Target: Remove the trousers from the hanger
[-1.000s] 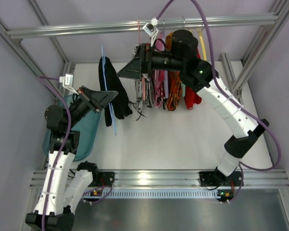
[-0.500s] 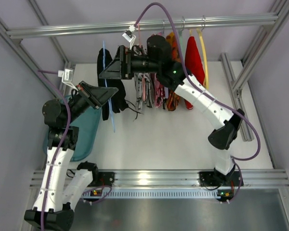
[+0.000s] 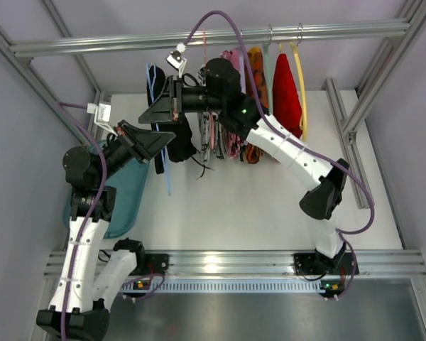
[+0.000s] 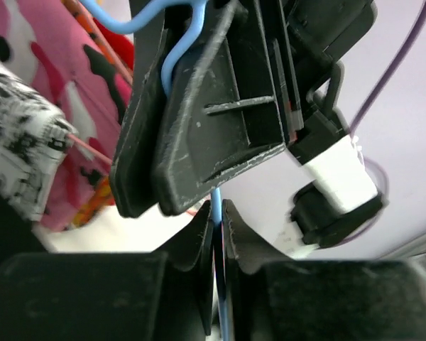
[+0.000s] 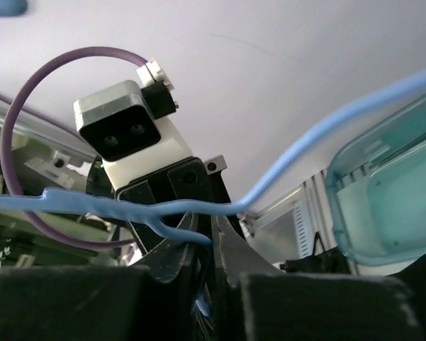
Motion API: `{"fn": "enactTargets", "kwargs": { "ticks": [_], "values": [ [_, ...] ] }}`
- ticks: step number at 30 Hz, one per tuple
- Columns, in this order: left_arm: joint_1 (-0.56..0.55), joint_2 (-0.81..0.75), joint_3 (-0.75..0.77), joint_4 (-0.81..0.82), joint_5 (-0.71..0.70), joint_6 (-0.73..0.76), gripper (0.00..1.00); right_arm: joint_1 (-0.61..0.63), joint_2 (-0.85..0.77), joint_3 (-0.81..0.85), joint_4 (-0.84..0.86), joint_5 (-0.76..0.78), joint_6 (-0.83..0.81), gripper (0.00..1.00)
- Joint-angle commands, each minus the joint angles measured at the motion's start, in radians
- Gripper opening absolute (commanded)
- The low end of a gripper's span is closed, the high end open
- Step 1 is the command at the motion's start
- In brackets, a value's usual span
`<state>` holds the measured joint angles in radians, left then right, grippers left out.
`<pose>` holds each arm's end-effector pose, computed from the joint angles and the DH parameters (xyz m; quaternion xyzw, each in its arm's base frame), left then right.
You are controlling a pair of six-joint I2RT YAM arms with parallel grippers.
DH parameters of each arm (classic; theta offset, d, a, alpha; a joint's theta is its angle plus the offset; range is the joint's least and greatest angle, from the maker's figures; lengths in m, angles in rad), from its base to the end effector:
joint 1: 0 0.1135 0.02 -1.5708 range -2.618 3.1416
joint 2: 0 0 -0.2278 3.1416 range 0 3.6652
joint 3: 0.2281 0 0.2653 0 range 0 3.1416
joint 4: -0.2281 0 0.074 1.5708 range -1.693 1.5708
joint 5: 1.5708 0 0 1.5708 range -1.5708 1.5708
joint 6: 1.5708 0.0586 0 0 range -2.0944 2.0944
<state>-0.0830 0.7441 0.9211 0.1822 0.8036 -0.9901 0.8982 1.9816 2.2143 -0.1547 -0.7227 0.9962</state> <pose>0.1994 -0.0589 0.4127 0.0594 0.6119 -0.5781 0.5364 0.2601 0.3888 0.4495 -0.2281 0.6471 0.6977 0.2062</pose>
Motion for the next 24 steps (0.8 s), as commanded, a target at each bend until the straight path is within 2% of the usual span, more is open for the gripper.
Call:
{"fn": "enactTargets", "kwargs": {
  "ticks": [1,2,3,4,7,9,13,18,21,24],
  "values": [
    [0.005,-0.031,0.027,0.069,0.022,0.219,0.15,0.008,-0.01,0.032,0.099,-0.043,0.033,0.0],
    [0.005,-0.037,0.048,0.025,-0.004,0.267,0.19,0.007,-0.016,0.027,0.103,-0.046,0.041,0.0],
    [0.005,-0.046,0.058,-0.03,-0.024,0.319,0.35,0.004,-0.023,0.019,0.109,-0.05,0.05,0.0],
    [0.005,-0.067,0.064,-0.074,-0.047,0.425,0.41,-0.004,-0.035,0.013,0.113,-0.058,0.055,0.0],
    [0.005,-0.132,0.079,-0.242,-0.177,0.603,0.56,-0.015,-0.064,-0.005,0.121,-0.066,0.067,0.0],
    [0.005,-0.191,0.073,-0.325,-0.266,0.666,0.64,-0.019,-0.087,-0.014,0.119,-0.066,0.073,0.0],
    [0.005,-0.267,0.062,-0.452,-0.352,0.816,0.72,-0.024,-0.109,-0.013,0.119,-0.061,0.088,0.0],
    [0.005,-0.347,0.032,-0.63,-0.363,0.981,0.74,-0.022,-0.119,-0.011,0.11,-0.055,0.108,0.0],
    [0.005,-0.386,-0.013,-0.67,-0.35,1.111,0.76,-0.024,-0.122,-0.01,0.125,-0.063,0.131,0.0],
    [0.005,-0.405,-0.074,-0.679,-0.337,1.163,0.77,-0.022,-0.124,-0.001,0.136,-0.064,0.154,0.0]
  ]
}}
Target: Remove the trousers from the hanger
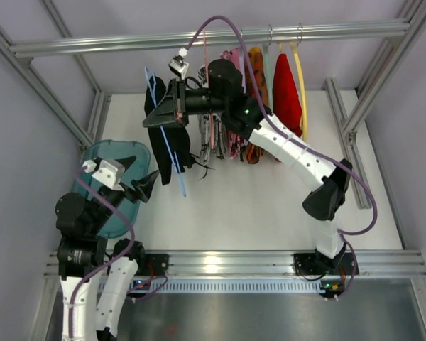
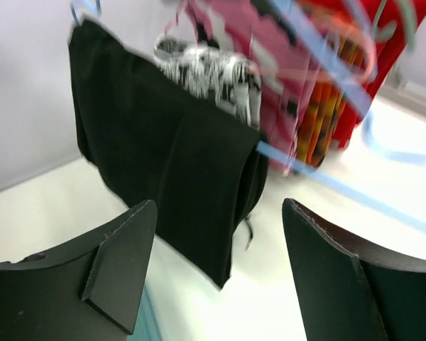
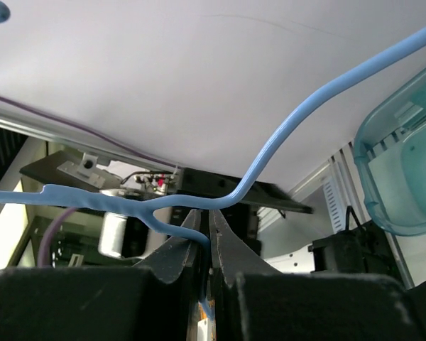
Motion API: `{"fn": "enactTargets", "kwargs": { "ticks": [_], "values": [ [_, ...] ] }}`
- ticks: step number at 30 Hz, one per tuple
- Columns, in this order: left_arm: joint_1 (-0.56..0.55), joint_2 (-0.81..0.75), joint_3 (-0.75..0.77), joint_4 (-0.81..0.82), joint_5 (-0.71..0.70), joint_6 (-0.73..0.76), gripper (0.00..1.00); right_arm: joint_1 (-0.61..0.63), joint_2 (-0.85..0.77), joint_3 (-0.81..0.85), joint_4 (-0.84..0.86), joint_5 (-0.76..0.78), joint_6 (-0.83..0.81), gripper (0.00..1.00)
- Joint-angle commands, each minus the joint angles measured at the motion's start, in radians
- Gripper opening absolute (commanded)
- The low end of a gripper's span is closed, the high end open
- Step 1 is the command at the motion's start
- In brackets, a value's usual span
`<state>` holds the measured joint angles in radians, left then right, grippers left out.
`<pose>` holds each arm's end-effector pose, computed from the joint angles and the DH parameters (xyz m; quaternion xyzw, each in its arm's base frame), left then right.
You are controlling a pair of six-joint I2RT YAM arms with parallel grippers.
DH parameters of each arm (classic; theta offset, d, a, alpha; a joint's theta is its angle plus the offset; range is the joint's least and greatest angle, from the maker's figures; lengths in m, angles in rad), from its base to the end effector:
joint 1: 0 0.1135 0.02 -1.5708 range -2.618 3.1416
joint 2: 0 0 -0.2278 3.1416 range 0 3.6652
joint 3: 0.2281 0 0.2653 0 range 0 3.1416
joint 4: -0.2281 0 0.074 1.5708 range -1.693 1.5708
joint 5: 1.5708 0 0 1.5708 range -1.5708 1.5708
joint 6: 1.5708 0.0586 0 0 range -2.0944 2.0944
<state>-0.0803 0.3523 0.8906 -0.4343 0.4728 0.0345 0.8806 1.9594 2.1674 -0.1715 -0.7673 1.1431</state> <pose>0.1203 -0.0365 0.3892 0.2110 0.6397 -0.1733 0.7185 0.2633 0.3828 0.4406 -0.1829 0.6734 0.7037 0.1337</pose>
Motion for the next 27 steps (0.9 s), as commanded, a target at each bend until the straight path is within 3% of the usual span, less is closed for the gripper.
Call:
{"fn": "enactTargets", "kwargs": {
  "ticks": [1,2,3,4,9,20,23,26,27],
  "values": [
    [0.002,-0.012,-0.07,-0.06,0.025,0.177,0.78,-0.003,-0.1,0.048,0.155,-0.021,0.009,0.0],
    [0.002,-0.007,-0.081,-0.055,0.052,0.203,0.83,-0.002,-0.1,0.049,0.155,-0.021,0.021,0.0],
    [0.002,0.011,-0.093,-0.049,0.073,0.237,0.96,0.001,-0.1,0.052,0.155,-0.02,0.027,0.0],
    [0.002,0.025,-0.102,-0.04,0.09,0.246,0.98,0.0,-0.1,0.055,0.152,-0.018,0.032,0.0],
    [0.004,0.124,-0.163,0.123,0.164,0.254,0.98,0.004,-0.09,0.072,0.124,-0.004,0.055,0.0],
    [0.001,0.261,-0.249,0.459,0.083,0.137,0.96,0.026,-0.082,0.092,0.11,0.01,0.07,0.0],
    [-0.001,0.283,-0.271,0.512,-0.008,0.134,0.89,0.031,-0.085,0.092,0.112,0.01,0.07,0.0],
    [-0.001,0.289,-0.286,0.554,-0.08,0.133,0.68,0.032,-0.091,0.091,0.11,0.01,0.06,0.0],
    [0.001,0.286,-0.288,0.559,-0.088,0.114,0.56,0.031,-0.094,0.086,0.107,0.011,0.055,0.0]
  ]
}}
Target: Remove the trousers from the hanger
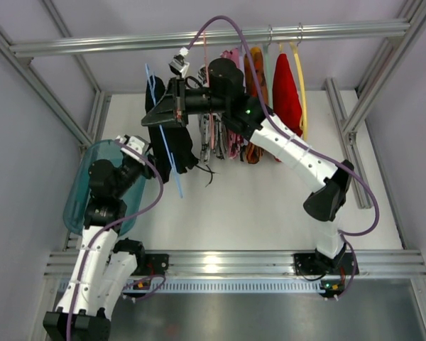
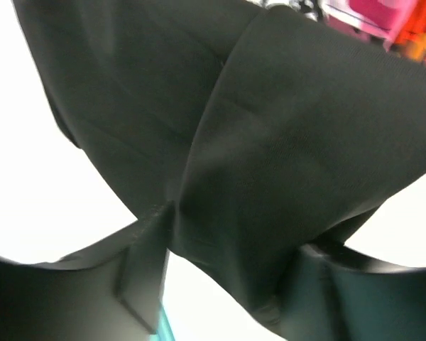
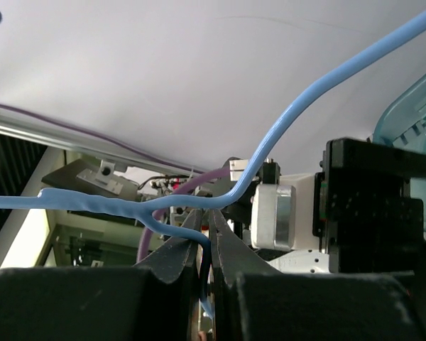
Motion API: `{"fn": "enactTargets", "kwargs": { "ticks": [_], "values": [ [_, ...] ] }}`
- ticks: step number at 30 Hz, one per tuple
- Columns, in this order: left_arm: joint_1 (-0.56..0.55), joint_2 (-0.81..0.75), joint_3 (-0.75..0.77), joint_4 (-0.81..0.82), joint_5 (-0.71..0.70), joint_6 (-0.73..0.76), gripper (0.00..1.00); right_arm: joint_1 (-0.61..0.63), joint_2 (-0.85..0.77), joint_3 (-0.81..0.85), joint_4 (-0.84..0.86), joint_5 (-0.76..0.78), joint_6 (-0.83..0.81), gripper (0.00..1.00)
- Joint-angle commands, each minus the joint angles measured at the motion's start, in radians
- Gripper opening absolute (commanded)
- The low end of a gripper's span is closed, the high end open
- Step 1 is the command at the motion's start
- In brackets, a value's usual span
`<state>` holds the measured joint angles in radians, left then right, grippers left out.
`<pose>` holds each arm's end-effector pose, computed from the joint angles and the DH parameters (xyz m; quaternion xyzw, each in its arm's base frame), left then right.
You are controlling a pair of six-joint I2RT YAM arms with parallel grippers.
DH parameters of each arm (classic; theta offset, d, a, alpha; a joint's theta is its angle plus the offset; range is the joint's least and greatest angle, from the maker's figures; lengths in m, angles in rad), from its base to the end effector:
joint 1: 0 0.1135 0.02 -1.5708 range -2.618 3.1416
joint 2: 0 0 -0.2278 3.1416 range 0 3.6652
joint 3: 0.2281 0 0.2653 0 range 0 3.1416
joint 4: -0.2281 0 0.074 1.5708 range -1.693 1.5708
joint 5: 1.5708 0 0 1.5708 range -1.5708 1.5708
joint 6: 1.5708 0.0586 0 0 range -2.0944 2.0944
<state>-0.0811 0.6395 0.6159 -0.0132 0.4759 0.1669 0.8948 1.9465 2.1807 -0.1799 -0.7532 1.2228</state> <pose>0.2201 -0.0448 0.2987 0.2489 0.6741 -0.1406 0.6811 0.2551 0.3821 0.4501 -0.1590 0.6745 0.7125 0.1103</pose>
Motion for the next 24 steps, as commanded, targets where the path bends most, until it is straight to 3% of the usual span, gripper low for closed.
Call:
{"fn": "enactTargets", "kwargs": {
  "ticks": [1,3,4,5,7,15,24],
  "values": [
    [0.0,-0.003,-0.008,0.137,-0.094,-0.027,0.51,0.016,-0.084,0.071,0.106,0.0,-0.028,0.0],
    [0.0,-0.021,-0.007,0.137,-0.074,-0.058,0.38,0.009,-0.092,0.057,0.102,0.002,-0.036,0.0],
    [0.0,-0.029,-0.004,0.137,-0.068,-0.069,0.2,0.006,-0.095,0.053,0.1,0.002,-0.037,0.0],
    [0.0,-0.037,-0.002,0.137,-0.068,-0.081,0.1,0.003,-0.096,0.042,0.1,0.002,-0.046,0.0],
    [0.0,-0.058,0.021,0.119,-0.083,-0.116,0.0,-0.008,-0.101,0.036,0.091,0.005,-0.052,0.0],
    [0.0,-0.066,0.186,-0.022,-0.146,-0.245,0.0,-0.062,-0.121,-0.028,0.062,0.008,-0.112,0.0],
    [0.001,0.005,0.491,-0.073,-0.191,-0.444,0.0,-0.086,-0.138,-0.163,0.004,0.011,-0.212,0.0]
  ]
}}
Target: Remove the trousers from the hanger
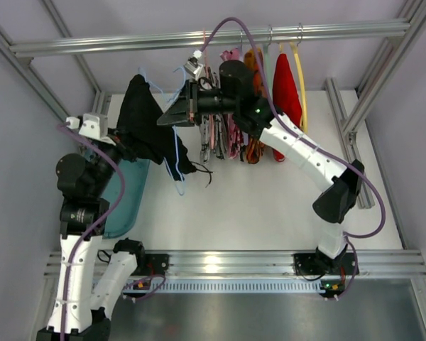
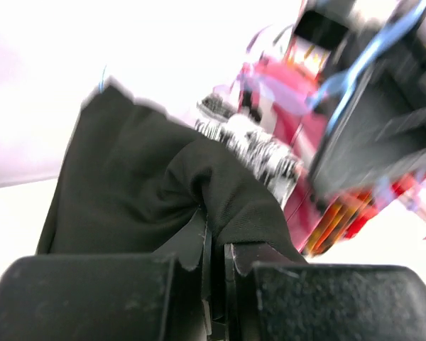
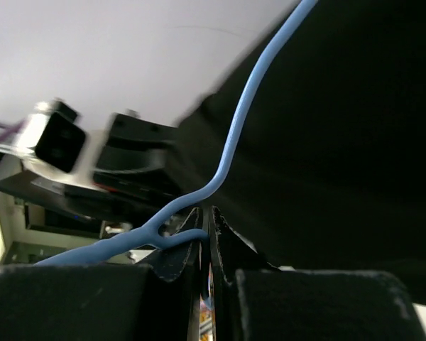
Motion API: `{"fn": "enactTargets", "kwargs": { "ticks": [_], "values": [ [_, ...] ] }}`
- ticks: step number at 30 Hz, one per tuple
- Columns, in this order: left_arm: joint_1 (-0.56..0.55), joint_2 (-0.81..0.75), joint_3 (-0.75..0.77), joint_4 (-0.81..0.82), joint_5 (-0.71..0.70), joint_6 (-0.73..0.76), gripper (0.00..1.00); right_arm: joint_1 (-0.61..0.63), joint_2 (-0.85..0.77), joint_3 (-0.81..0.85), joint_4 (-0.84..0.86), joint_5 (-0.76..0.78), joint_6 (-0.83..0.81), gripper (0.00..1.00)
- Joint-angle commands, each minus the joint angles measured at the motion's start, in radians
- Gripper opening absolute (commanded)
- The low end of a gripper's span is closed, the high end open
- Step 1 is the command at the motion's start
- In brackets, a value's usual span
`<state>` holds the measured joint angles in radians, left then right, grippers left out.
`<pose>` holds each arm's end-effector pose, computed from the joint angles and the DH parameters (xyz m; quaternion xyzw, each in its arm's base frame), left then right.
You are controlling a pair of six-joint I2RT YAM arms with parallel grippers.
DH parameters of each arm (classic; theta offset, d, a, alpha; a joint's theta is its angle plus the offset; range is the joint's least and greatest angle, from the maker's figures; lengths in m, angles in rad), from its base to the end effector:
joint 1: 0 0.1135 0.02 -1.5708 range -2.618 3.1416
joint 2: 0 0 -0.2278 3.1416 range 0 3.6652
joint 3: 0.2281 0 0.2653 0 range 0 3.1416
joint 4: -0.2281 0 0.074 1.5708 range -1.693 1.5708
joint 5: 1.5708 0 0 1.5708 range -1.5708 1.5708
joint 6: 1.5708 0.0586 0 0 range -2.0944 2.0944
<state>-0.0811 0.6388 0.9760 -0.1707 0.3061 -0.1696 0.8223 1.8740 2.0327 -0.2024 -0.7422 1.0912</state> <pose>0.1872 -0.0329 0.4130 0.0880 0.6428 -0.1920 0.7363 0.2778 0.3573 0.4259 -0.1583 0.7008 0.6776 0.1572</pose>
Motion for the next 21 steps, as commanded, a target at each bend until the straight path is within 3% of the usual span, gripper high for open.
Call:
{"fn": "enactTargets", "kwargs": {
  "ticks": [1,12,21],
  "values": [
    [0.001,0.013,0.156,0.085,-0.018,-0.122,0.0,-0.014,-0.065,-0.025,0.02,0.0,-0.097,0.0],
    [0.004,0.162,0.563,0.085,-0.007,-0.318,0.0,-0.014,-0.059,-0.118,-0.08,0.041,-0.238,0.0],
    [0.029,0.301,0.909,0.054,-0.251,-0.283,0.0,-0.005,-0.059,-0.21,-0.143,0.066,-0.346,0.0]
  ]
}}
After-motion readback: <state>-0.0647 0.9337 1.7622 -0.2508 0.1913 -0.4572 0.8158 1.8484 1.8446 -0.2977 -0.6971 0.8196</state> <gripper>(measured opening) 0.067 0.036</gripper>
